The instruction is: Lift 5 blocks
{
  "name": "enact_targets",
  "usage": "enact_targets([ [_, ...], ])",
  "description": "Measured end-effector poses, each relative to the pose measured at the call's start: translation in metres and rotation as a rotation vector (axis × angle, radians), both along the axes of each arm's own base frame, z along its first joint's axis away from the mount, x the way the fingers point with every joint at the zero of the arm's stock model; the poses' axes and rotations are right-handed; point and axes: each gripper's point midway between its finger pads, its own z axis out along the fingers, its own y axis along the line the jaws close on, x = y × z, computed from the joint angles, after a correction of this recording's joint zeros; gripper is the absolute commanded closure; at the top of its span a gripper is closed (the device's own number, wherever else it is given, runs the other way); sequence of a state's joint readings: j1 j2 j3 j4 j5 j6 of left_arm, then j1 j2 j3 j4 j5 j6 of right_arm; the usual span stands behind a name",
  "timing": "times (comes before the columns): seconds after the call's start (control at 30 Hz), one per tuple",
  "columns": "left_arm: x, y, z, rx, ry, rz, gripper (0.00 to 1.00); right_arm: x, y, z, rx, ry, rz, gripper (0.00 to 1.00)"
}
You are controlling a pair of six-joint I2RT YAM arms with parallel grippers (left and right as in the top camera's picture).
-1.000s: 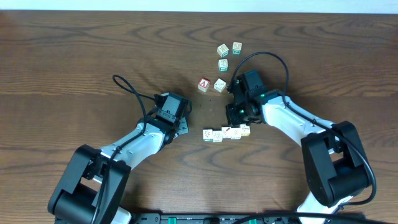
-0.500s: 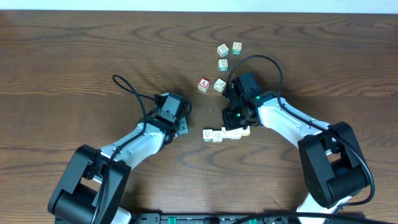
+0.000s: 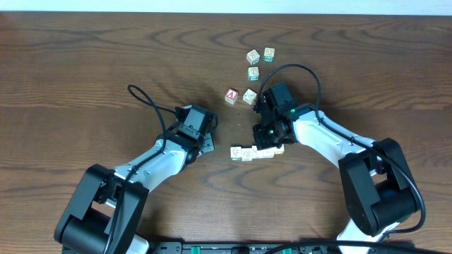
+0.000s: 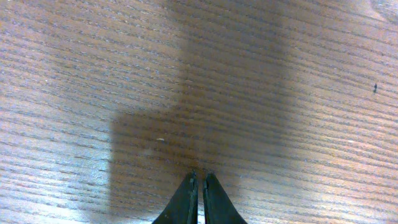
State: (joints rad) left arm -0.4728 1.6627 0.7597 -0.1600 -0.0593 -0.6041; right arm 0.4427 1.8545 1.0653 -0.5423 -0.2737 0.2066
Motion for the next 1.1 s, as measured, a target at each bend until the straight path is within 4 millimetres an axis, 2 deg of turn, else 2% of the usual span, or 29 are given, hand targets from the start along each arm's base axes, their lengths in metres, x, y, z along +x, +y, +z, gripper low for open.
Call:
enact_targets([
  [0.23,0.000,0.000,0.000,0.000,0.000,0.000,0.92,0.001,0.000,0.000,0.002,-0.005,0.001,0.99],
  [0.5,0.000,-0.001,0.000,-0.002,0.002,-0.005,0.92,0.025,0.004,0.008,0.022,-0.097,-0.012,0.99],
  [0.6,-0.001,-0.001,0.000,-0.004,0.006,-0.010,0.92,0.035,-0.004,0.014,0.017,-0.104,-0.042,0.99],
  [0.73,-0.002,-0.001,-0.001,-0.002,0.012,-0.014,0.92,0.044,-0.026,0.018,-0.007,-0.089,-0.094,0.99],
  [0.87,-0.003,-0.001,-0.001,-0.004,0.014,-0.015,0.92,0.036,-0.043,0.014,-0.041,-0.039,-0.115,0.99],
  [1.1,-0.004,-0.002,-0.001,-0.009,0.019,-0.018,0.92,0.026,-0.052,0.010,-0.089,0.000,-0.110,0.99],
])
